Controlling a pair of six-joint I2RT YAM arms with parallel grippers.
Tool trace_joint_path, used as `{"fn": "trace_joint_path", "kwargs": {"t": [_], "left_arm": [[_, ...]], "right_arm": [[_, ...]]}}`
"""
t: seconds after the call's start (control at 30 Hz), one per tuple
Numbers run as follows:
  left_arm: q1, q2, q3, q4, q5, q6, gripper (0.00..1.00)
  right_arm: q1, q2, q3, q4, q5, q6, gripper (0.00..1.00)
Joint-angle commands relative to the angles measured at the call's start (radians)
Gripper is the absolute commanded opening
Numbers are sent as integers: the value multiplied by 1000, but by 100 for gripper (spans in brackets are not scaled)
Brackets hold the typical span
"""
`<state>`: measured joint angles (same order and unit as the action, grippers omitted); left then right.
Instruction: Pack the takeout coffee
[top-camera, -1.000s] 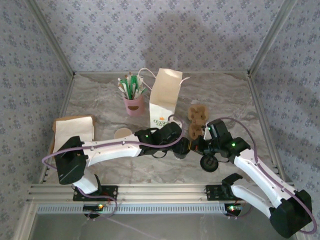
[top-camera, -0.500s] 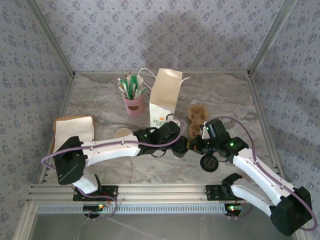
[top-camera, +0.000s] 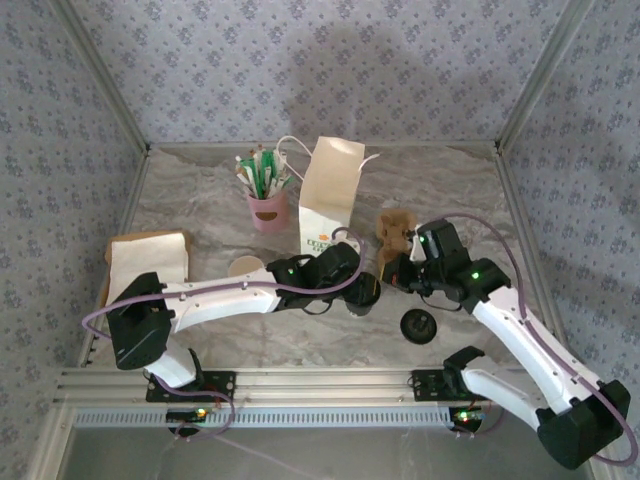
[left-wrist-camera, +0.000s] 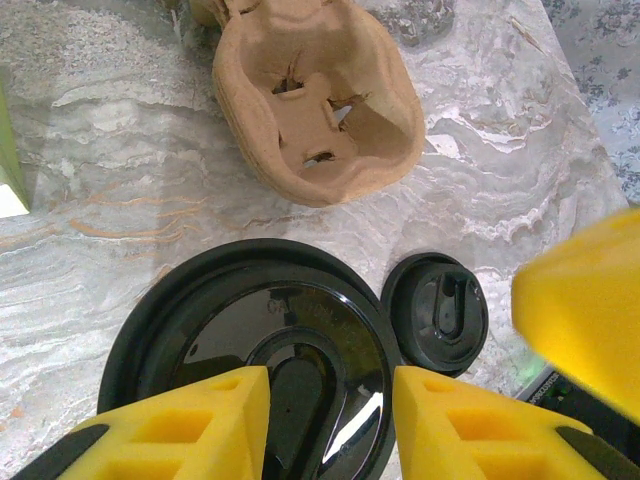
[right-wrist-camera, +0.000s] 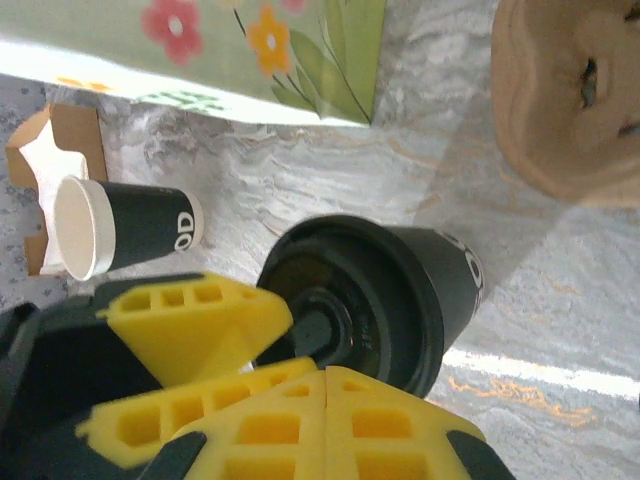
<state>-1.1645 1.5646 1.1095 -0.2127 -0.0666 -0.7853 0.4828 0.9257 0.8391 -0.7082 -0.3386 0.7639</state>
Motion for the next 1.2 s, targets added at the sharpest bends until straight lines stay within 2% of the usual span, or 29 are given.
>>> {"fn": "trace_joint_path", "kwargs": {"t": [0.0,0.2,0.57,0.87,1.17], "left_arm": [[8,-9,2,-80,17,9,38],[13,-32,2,-83,8,22,38],[22,-24,5,-77,14,24,38],[22,-26,13,-42,49,25,38],[32,-102,4,-52,22,31,40]], "right_arm": [[-29,48,12,-6,-31,-44,2],[-69,114,2,42,-97,-77,1],[-69,187,-55,103,-155,-125,1],[-70,182,-125,112,-145,-114,0],[-39,104,-3,10,-88,-110,3]]}}
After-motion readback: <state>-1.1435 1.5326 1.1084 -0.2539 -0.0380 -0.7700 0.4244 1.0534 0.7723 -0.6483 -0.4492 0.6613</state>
